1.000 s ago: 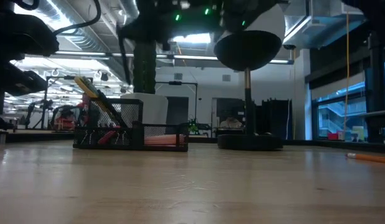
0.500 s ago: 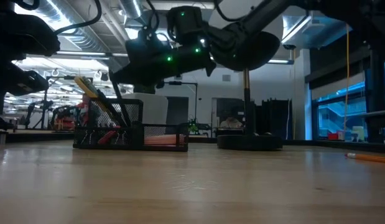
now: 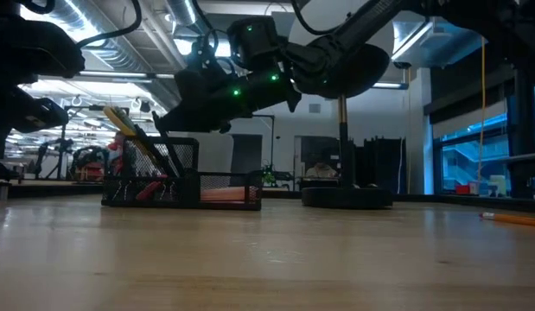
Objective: Pick and place office supplies into organizer
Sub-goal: Put the black pen into the black desk organizer, then put the orange pencil into the black desk organizer
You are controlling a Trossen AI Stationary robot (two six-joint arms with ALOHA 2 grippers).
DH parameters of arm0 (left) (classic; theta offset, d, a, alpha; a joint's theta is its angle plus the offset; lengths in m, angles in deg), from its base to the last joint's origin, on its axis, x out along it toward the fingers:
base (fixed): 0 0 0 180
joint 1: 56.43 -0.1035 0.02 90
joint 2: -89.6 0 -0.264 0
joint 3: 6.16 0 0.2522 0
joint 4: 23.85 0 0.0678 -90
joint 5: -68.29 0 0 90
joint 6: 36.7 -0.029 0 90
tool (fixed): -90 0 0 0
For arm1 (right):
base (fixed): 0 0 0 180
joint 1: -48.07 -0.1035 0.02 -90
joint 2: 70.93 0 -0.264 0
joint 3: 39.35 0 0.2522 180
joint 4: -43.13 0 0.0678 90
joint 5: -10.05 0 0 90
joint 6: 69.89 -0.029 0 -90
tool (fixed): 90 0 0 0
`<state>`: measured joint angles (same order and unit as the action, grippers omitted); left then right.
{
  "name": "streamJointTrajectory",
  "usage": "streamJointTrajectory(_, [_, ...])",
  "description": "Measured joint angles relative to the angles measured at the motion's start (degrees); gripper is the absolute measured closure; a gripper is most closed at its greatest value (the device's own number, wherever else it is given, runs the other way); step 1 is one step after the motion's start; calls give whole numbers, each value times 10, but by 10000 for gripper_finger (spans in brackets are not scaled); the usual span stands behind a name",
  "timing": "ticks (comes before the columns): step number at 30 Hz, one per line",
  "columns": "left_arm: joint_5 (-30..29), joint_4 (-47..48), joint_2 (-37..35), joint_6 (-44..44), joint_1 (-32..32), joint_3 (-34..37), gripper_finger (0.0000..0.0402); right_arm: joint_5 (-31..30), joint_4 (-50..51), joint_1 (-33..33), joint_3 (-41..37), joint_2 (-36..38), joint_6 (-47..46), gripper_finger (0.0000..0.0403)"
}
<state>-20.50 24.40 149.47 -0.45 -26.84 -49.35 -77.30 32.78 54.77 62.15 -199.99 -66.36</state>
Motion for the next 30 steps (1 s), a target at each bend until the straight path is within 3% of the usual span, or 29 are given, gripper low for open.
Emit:
streamJointTrajectory(14, [0,0,0,22,0,0,341,0,13,-3,0,26,-12,249])
streamJointTrajectory(18, [0,0,0,37,0,0,341,3,104,-12,0,93,-58,232])
streamJointTrajectory(23, [-4,-6,0,37,0,0,341,5,303,-44,0,177,-104,229])
streamJointTrajectory(30, [-26,-24,0,35,0,0,341,-26,362,-104,0,207,-64,232])
